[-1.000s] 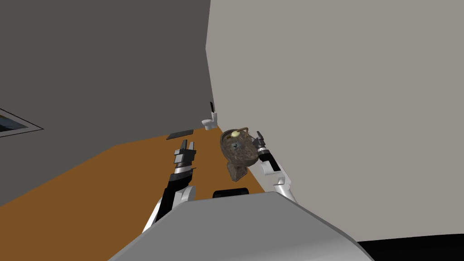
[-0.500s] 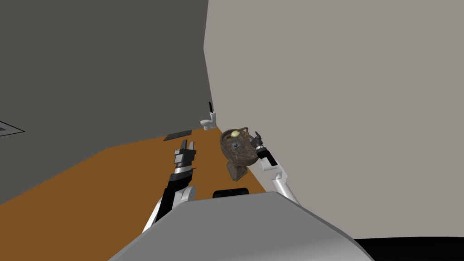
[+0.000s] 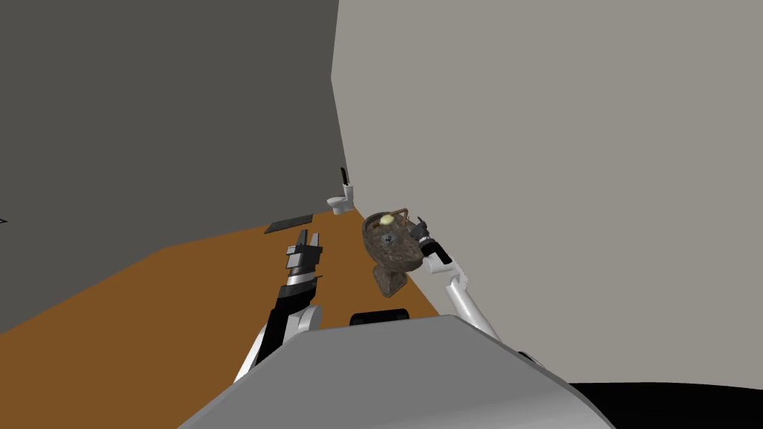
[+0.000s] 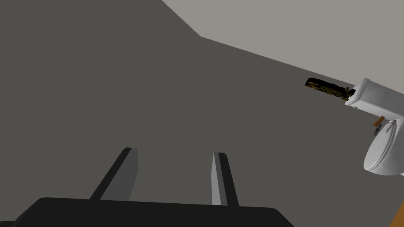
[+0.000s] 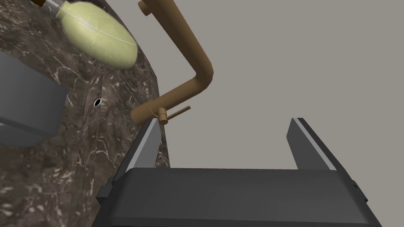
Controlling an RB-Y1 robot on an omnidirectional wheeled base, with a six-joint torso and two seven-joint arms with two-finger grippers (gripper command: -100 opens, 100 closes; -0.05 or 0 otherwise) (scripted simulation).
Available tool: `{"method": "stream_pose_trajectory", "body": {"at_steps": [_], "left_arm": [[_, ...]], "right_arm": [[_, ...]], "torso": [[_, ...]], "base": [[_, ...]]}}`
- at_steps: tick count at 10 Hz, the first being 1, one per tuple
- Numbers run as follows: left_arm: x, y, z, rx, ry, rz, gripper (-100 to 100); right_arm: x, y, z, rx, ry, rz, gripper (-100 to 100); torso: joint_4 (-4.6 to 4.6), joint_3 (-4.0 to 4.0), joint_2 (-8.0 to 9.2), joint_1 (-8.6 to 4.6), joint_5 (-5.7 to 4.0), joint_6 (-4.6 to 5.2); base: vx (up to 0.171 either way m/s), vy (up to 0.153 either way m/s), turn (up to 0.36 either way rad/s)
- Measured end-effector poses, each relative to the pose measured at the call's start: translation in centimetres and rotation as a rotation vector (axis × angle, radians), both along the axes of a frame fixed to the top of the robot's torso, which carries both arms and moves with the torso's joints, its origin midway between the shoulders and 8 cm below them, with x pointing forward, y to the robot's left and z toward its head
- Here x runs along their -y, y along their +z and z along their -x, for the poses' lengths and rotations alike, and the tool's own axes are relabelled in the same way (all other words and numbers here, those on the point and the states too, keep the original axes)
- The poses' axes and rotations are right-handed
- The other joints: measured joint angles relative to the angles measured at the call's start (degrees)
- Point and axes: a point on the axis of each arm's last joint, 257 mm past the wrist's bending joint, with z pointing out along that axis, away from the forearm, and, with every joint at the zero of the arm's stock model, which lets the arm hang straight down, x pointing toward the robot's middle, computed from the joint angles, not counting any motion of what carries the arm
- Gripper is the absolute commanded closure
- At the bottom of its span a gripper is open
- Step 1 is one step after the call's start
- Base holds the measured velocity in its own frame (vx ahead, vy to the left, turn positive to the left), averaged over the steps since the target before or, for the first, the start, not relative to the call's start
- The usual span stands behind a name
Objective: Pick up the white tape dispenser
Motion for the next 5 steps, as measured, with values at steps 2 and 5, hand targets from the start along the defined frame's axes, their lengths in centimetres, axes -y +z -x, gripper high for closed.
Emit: {"method": "stream_pose_trajectory", "body": {"at_steps": [2,5], "left_arm": [[0.0,0.0,0.0,0.0,0.0,0.0,0],[0.0,0.0,0.0,0.0,0.0,0.0,0]], "right_arm": [[-0.1,-1.1,-1.3,-0.055,0.012,-0.063,-100],[0.1,-2.3,-2.5,-0.125,0.021,-0.142,-100]], "torso": [[-0.01,-0.01,-0.03,0.1,0.02,-0.01],[0.0,-0.01,-0.02,0.0,0.0,0.0]], "base": [[0.007,0.062,-0.068],[0.004,0.037,-0.05]]}}
